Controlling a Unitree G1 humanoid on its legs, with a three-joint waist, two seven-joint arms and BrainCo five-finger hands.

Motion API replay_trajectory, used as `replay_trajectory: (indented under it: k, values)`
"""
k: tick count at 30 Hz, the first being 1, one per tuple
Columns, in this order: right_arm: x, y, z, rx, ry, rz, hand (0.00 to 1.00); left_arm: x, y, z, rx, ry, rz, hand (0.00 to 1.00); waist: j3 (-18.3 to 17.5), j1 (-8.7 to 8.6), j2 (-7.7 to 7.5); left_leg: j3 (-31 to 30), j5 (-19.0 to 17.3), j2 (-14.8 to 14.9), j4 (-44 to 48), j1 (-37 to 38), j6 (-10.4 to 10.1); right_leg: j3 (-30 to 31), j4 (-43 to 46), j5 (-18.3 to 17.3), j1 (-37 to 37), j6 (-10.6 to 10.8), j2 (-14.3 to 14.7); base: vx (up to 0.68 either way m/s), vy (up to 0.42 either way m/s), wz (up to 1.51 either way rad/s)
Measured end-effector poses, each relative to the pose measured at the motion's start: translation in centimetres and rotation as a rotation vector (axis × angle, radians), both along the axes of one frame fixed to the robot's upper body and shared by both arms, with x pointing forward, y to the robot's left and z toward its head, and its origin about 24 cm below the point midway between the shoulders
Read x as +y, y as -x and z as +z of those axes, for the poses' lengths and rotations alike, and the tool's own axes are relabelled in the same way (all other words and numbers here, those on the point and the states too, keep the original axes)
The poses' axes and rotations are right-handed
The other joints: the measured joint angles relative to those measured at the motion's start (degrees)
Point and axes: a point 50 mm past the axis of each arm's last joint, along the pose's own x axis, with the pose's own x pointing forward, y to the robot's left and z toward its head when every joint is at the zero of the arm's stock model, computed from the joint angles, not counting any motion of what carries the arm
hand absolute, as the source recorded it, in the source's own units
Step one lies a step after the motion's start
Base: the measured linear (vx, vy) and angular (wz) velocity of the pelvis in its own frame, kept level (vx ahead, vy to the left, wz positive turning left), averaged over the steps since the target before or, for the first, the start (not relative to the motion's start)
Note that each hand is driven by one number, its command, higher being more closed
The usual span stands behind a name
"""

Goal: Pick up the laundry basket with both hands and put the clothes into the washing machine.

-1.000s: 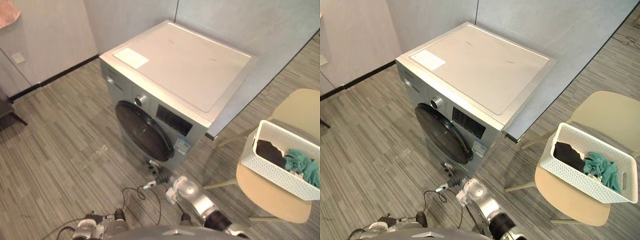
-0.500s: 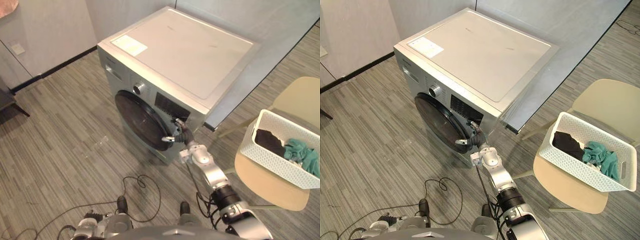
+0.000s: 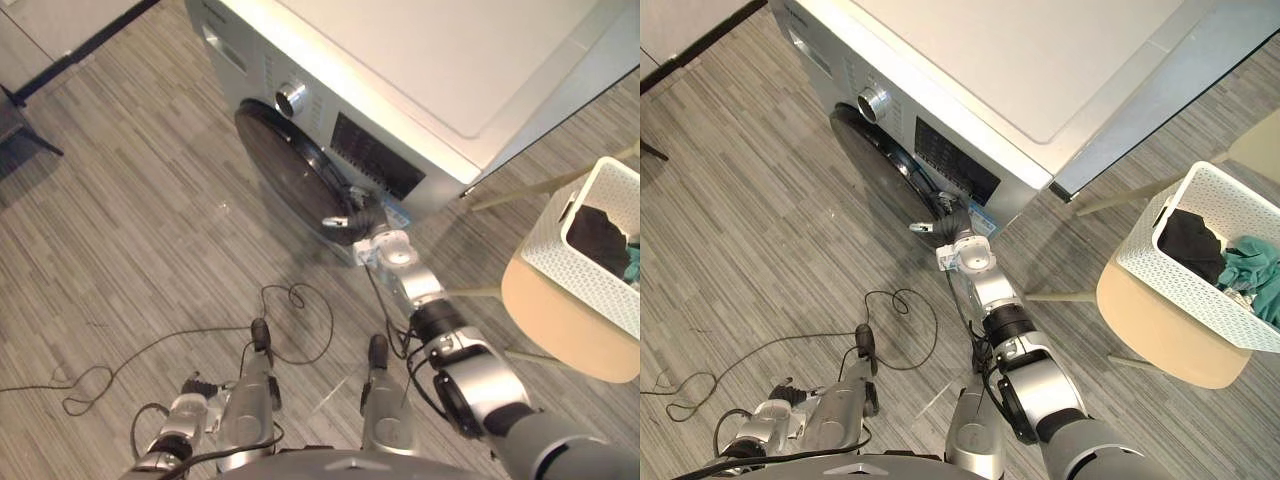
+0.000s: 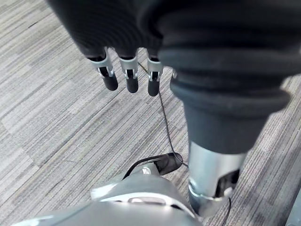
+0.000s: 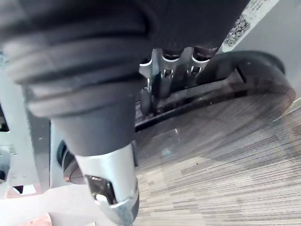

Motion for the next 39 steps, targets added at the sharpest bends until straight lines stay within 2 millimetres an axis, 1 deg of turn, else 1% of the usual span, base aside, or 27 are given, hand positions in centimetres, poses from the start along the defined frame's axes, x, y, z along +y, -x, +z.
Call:
replay_trajectory:
  k: [4, 6, 7, 9, 11, 12, 13, 14, 15, 16, 18, 19, 20, 21, 22, 23, 24, 25, 27, 28, 29, 30, 31, 33, 35, 37, 39]
  values:
    - [-0.5, -1.7, 2.6, -0.037, 0.011, -0.050, 0.00, -0.4, -2.0, 0.9, -0.083, 0.006, 0.004, 0.00, 3.04, -0.15, 1.10, -1.51, 1.50, 0.08, -0.04, -2.80, 0.28, -1.13, 1.99, -0.35, -2.75, -0.56, -0.08, -0.14, 0.016, 0.15]
    - [-1.0, -2.5, 4.8, -0.083, 0.035, -0.071, 0.00, -0.8, -3.2, 1.5, -0.127, 0.017, -0.009, 0.00, 4.51, 0.80, 1.69, -3.04, 2.02, 0.08, -0.04, -4.82, -0.01, -1.91, 2.62, -0.24, -4.37, -0.55, 0.01, -0.13, -0.001, 0.28]
    - [-1.2, -2.6, 5.3, -0.098, 0.023, -0.089, 0.00, -0.8, -3.3, 1.6, -0.133, 0.015, -0.003, 0.00, 4.83, 1.11, 1.85, -3.38, 2.41, 0.12, -0.04, -5.50, 0.00, -2.71, 2.62, -0.18, -4.46, -0.61, 0.01, -0.11, -0.008, 0.25]
    - [-1.1, -2.6, 5.4, -0.101, 0.015, -0.089, 0.00, -0.6, -3.2, 1.6, -0.136, 0.017, 0.015, 0.00, 5.04, 1.81, 1.62, -3.80, 3.07, 0.08, -0.03, -5.58, 0.26, -2.94, 2.68, -0.02, -4.21, -0.82, -0.02, -0.02, -0.014, 0.15]
    - [-0.4, -2.1, 6.1, -0.147, -0.004, -0.058, 0.00, -0.6, -3.2, 1.6, -0.135, 0.022, 0.022, 0.00, 5.15, 2.22, 1.44, -3.82, 3.15, -0.06, -0.03, -5.77, 0.27, -2.92, 2.63, -0.02, -4.25, -0.83, -0.18, 0.02, -0.031, 0.05]
    - [0.6, -1.2, 6.6, -0.196, -0.022, -0.008, 0.00, -0.6, -3.2, 1.5, -0.132, 0.022, 0.023, 0.00, 5.24, 2.21, 1.27, -3.83, 3.34, -0.05, -0.03, -5.89, -0.01, -2.94, 2.59, -0.05, -4.32, -0.80, -0.18, 0.04, -0.046, 0.01]
    - [2.2, -0.3, 6.5, -0.222, -0.036, 0.057, 0.00, -0.6, -3.1, 1.5, -0.126, 0.021, 0.024, 0.00, 5.27, 2.10, 1.05, -3.66, 3.32, -0.02, -0.03, -5.88, -0.02, -2.92, 2.59, -0.15, -4.33, -0.70, -0.12, 0.05, -0.051, 0.00]
    - [2.8, 0.2, 6.2, -0.222, -0.053, 0.090, 0.00, -0.6, -3.1, 1.5, -0.123, 0.019, 0.025, 0.00, 5.26, 2.00, 0.93, -3.55, 3.26, 0.01, -0.02, -5.85, -0.05, -2.91, 2.60, -0.23, -4.32, -0.62, -0.09, 0.06, -0.061, -0.05]
    - [4.4, 1.3, 5.2, -0.206, -0.081, 0.161, 0.00, -0.5, -3.0, 1.5, -0.119, 0.016, 0.027, 0.00, 5.18, 1.85, 0.66, -3.30, 3.19, 0.15, -0.02, -5.70, -0.11, -2.81, 2.63, -0.28, -4.30, -0.53, 0.03, 0.05, -0.056, -0.07]
    - [5.2, 1.8, 4.5, -0.188, -0.100, 0.201, 0.00, -0.4, -3.0, 1.5, -0.117, 0.015, 0.027, 0.00, 5.14, 1.84, 0.52, -3.06, 3.18, 0.27, -0.02, -5.54, -0.08, -2.70, 2.63, -0.28, -4.30, -0.51, 0.11, 0.07, -0.080, -0.14]
    - [8.7, 4.3, 1.5, -0.083, -0.149, 0.364, 0.00, -0.1, -2.8, 1.4, -0.103, 0.008, 0.039, 0.00, 4.76, 1.68, -0.25, -2.72, 3.13, 0.62, -0.02, -4.78, -0.11, -2.30, 2.62, -0.25, -4.00, -0.50, 0.52, 0.09, -0.102, -0.19]
    - [10.6, 5.7, 0.2, -0.031, -0.221, 0.430, 0.00, 0.4, -2.4, 1.3, -0.091, -0.006, 0.046, 0.00, 4.17, 1.17, -1.33, -2.50, 2.84, 1.09, -0.02, -4.19, -0.47, -1.88, 2.53, -0.27, -3.83, -0.54, 0.91, 0.08, -0.101, -0.22]
    - [11.4, 6.3, -0.2, -0.012, -0.219, 0.485, 0.00, 0.6, -2.3, 1.3, -0.087, -0.015, 0.049, 0.00, 3.84, 0.90, -1.88, -2.27, 2.67, 1.27, -0.02, -3.91, -0.67, -1.58, 2.48, -0.28, -3.79, -0.55, 1.09, 0.07, -0.099, -0.27]
    - [12.7, 7.4, -0.9, 0.014, -0.205, 0.574, 0.00, 0.9, -2.1, 1.2, -0.080, -0.028, 0.050, 0.00, 3.44, 0.74, -2.60, -1.85, 2.50, 1.55, -0.02, -3.38, -0.87, -1.26, 2.44, -0.30, -3.56, -0.57, 1.34, 0.06, -0.093, -0.19]
    - [14.4, 9.1, -1.9, 0.061, -0.193, 0.697, 0.00, 1.1, -2.1, 1.3, -0.078, -0.042, 0.046, 0.00, 3.00, 0.52, -3.27, -1.78, 2.29, 1.93, -0.02, -2.63, -1.04, -1.29, 2.20, -0.39, -2.70, -0.70, 1.72, 0.05, -0.089, -0.11]
    - [15.3, 10.0, -2.4, 0.084, -0.192, 0.752, 0.00, 1.1, -2.2, 1.3, -0.080, -0.043, 0.045, 0.00, 2.90, 0.54, -3.45, -1.95, 2.20, 2.10, -0.02, -2.29, -1.03, -1.44, 2.13, -0.50, -2.21, -0.84, 1.90, 0.03, -0.083, 0.07]
    - [16.8, 11.7, -3.2, 0.125, -0.195, 0.851, 0.00, 1.1, -2.2, 1.3, -0.079, -0.048, 0.037, 0.00, 2.13, 0.57, -3.70, -2.68, 2.13, 2.33, -0.02, -2.16, -1.10, -2.26, 2.25, -0.97, -1.71, -1.15, 2.09, 0.01, -0.073, 0.22]
    - [18.1, 13.1, -3.6, 0.159, -0.215, 0.938, 0.00, 1.0, -2.2, 1.3, -0.079, -0.047, 0.034, 0.00, 1.35, 0.74, -3.80, -3.30, 2.06, 2.47, -0.03, -2.36, -1.19, -3.09, 2.64, -1.38, -1.55, -1.18, 2.18, 0.00, -0.064, 0.27]
    - [19.2, 14.1, -3.3, 0.172, -0.258, 0.994, 0.00, 0.9, -2.2, 1.3, -0.082, -0.047, 0.032, 0.00, 1.16, 0.91, -3.83, -4.45, 1.77, 2.40, -0.02, -2.21, -1.61, -4.45, 2.91, -1.95, -0.23, -1.16, 2.14, -0.02, -0.039, 0.40]
    - [19.4, 14.2, -3.2, 0.181, -0.291, 1.000, 0.00, 0.9, -2.2, 1.3, -0.082, -0.048, 0.033, 0.00, 0.61, 1.40, -4.25, -4.88, 1.75, 2.25, -0.02, -2.21, -1.55, -4.69, 3.48, -2.70, -0.07, -1.41, 1.98, -0.02, -0.023, 0.37]
    - [19.4, 14.2, -3.1, 0.184, -0.301, 1.000, 0.00, 1.0, -2.1, 1.3, -0.080, -0.048, 0.036, 0.00, 0.20, 1.82, -4.50, -5.01, 1.63, 2.17, -0.03, -2.22, -1.37, -4.73, 3.79, -2.84, -0.13, -1.27, 1.89, -0.01, -0.011, 0.22]
    - [19.4, 14.2, -3.2, 0.185, -0.302, 0.997, 0.00, 1.2, -1.9, 1.2, -0.075, -0.049, 0.044, 0.00, -0.77, 2.26, -5.10, -5.33, 1.63, 1.99, -0.03, -2.25, -1.37, -4.93, 4.12, -3.03, -0.10, -1.09, 1.70, 0.00, -0.020, 0.13]
    - [19.3, 14.2, -3.3, 0.192, -0.314, 0.994, 0.00, 1.4, -1.5, 1.1, -0.066, -0.053, 0.050, 0.00, -1.74, 2.29, -5.74, -5.55, 1.63, 1.85, -0.03, -2.27, -1.36, -5.17, 4.36, -3.47, -0.07, -1.49, 1.55, 0.00, -0.022, 0.11]
    - [19.1, 14.1, -3.3, 0.206, -0.355, 0.978, 0.00, 1.6, -1.2, 1.0, -0.058, -0.056, 0.060, 0.00, -2.79, 2.25, -6.38, -5.69, 1.63, 1.79, -0.03, -2.25, -1.36, -5.39, 4.56, -3.66, -0.04, -1.62, 1.49, 0.00, -0.013, 0.04]
    - [18.6, 13.9, -3.4, 0.201, -0.377, 0.951, 0.00, 1.7, -0.9, 0.9, -0.051, -0.054, 0.073, 0.00, -3.42, 2.14, -6.61, -5.68, 1.64, 1.81, -0.03, -2.16, -1.36, -5.37, 4.65, -3.68, -0.03, -1.62, 1.50, 0.00, -0.031, -0.01]
    - [17.5, 13.7, -3.5, 0.201, -0.420, 0.916, 0.00, 1.8, -0.6, 0.7, -0.043, -0.051, 0.085, 0.00, -3.86, 2.08, -6.69, -5.08, 1.65, 1.89, -0.03, -1.62, -1.37, -4.56, 4.78, -3.67, -0.03, -1.63, 1.56, 0.00, -0.030, -0.12]
    - [16.8, 13.7, -4.1, 0.217, -0.440, 0.882, 0.00, 1.9, -0.2, 0.5, -0.018, -0.060, 0.078, 0.00, -4.77, 1.77, -6.74, -4.06, 1.64, 2.01, -0.04, -0.88, -1.47, -3.89, 4.74, -3.63, -0.01, -1.65, 1.63, 0.01, -0.032, -0.22]
